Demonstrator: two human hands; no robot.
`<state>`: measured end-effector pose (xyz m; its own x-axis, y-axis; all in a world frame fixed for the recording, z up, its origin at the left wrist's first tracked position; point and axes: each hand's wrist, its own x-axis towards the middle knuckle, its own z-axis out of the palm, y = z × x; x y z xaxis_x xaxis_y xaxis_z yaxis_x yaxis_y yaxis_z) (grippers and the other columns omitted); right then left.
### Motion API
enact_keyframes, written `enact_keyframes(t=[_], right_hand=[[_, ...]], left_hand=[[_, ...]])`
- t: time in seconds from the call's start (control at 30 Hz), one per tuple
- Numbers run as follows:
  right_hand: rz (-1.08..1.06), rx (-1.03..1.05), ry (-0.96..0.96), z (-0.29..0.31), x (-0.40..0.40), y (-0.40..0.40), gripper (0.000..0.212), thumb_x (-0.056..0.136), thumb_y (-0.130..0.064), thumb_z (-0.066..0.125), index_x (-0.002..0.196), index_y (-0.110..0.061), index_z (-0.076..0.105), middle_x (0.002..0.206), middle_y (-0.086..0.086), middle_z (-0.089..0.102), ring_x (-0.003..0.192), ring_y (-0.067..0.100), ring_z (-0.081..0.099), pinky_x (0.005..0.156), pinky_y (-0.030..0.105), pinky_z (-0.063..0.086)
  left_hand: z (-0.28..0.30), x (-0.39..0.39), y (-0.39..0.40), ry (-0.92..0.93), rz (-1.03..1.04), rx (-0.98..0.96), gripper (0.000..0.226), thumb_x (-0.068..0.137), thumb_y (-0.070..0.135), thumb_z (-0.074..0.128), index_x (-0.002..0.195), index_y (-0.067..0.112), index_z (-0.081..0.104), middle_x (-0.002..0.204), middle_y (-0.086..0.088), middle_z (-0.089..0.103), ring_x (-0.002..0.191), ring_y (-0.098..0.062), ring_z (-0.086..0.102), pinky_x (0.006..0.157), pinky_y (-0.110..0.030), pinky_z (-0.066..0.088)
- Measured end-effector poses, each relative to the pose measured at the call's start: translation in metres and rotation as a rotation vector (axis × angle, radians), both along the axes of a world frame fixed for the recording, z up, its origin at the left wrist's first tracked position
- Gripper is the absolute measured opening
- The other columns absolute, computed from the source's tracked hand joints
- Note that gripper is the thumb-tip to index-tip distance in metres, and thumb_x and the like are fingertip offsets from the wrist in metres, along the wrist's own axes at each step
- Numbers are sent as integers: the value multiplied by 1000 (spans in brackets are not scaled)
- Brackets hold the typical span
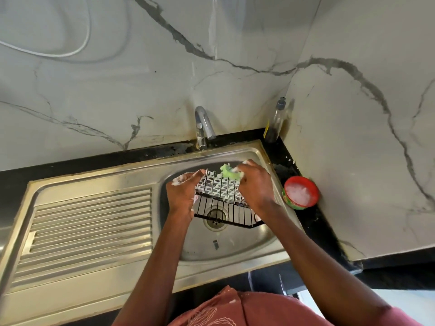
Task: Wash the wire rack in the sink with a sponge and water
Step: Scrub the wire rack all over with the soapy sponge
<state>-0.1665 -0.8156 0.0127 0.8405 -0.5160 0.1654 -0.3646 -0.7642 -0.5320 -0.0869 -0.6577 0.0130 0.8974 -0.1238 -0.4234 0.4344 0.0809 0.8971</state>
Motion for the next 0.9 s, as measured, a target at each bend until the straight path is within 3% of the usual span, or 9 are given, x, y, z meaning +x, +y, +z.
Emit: enact_keyframes(t=[0.07, 0.17, 0.23, 0.3, 0.37, 0.47, 0.67, 0.8, 0.9], right_hand=[[27, -12, -18, -1, -19, 11, 56, 79, 18, 59, 115, -22, 73, 129, -6, 64, 101, 7, 64, 70, 11, 55], [118, -43, -29, -9, -50, 32, 56, 76, 20, 60, 109, -23, 76, 124, -3, 68, 99, 7, 65, 64, -1, 39], [109, -15, 2, -11, -42, 26, 58, 75, 19, 60, 106, -28, 75, 126, -5, 67, 100, 10, 67, 61, 7, 45], [30, 19, 5, -11, -20, 8, 57, 76, 18, 60, 104, -30, 75, 121, -9, 66, 90, 9, 67, 54, 12, 47], [-12, 67, -19, -4, -1, -6, 54, 75, 18, 61, 104, -26, 77, 114, -7, 68, 83, 8, 66, 53, 6, 41], [-19, 38, -30, 4, 1, -9, 56, 73, 20, 58, 106, -21, 77, 116, -5, 67, 85, 6, 63, 54, -1, 36], [106, 15, -32, -10, -48, 18, 52, 78, 17, 57, 100, -27, 75, 116, -13, 67, 93, 2, 63, 64, 14, 51], [-19, -4, -29, -8, -15, -8, 54, 78, 17, 61, 109, -25, 75, 122, -6, 67, 92, 2, 62, 57, 4, 44], [-33, -17, 5, -8, 2, -21, 55, 77, 19, 59, 112, -21, 76, 127, -1, 67, 97, 10, 68, 61, -1, 38]], left_hand=[[0, 4, 4, 7, 59, 2, 21, 78, 15, 89, 92, 14, 73, 90, -2, 79, 91, -20, 74, 84, -34, 56], [-2, 12, 9, -9, 61, -10, 17, 80, 14, 87, 90, 14, 74, 77, 6, 78, 76, -8, 74, 65, -19, 56], [-1, 13, 12, -15, 33, 6, 24, 79, 18, 88, 97, 9, 76, 85, 2, 80, 79, -8, 73, 67, -22, 53], [-4, 14, 11, 8, 4, 12, 32, 76, 23, 91, 98, 6, 76, 97, -6, 80, 92, -14, 72, 85, -34, 47], [-5, 13, 8, 31, -1, -2, 29, 74, 24, 92, 90, 8, 74, 102, -12, 79, 101, -20, 70, 92, -40, 40], [-4, 8, 5, 48, 51, -61, 46, 72, 21, 93, 110, 5, 73, 104, -12, 77, 102, -22, 69, 91, -40, 41], [-4, 17, 17, 13, 91, -30, 19, 80, 20, 88, 89, 15, 71, 82, 0, 72, 73, -8, 65, 59, -22, 49], [-4, 18, 11, 23, 61, -28, 36, 75, 25, 92, 103, 13, 73, 101, -6, 76, 94, -20, 69, 88, -37, 53], [-7, 14, 8, 45, 48, -8, 23, 76, 21, 91, 85, 15, 70, 88, -5, 74, 89, -21, 69, 93, -41, 52]])
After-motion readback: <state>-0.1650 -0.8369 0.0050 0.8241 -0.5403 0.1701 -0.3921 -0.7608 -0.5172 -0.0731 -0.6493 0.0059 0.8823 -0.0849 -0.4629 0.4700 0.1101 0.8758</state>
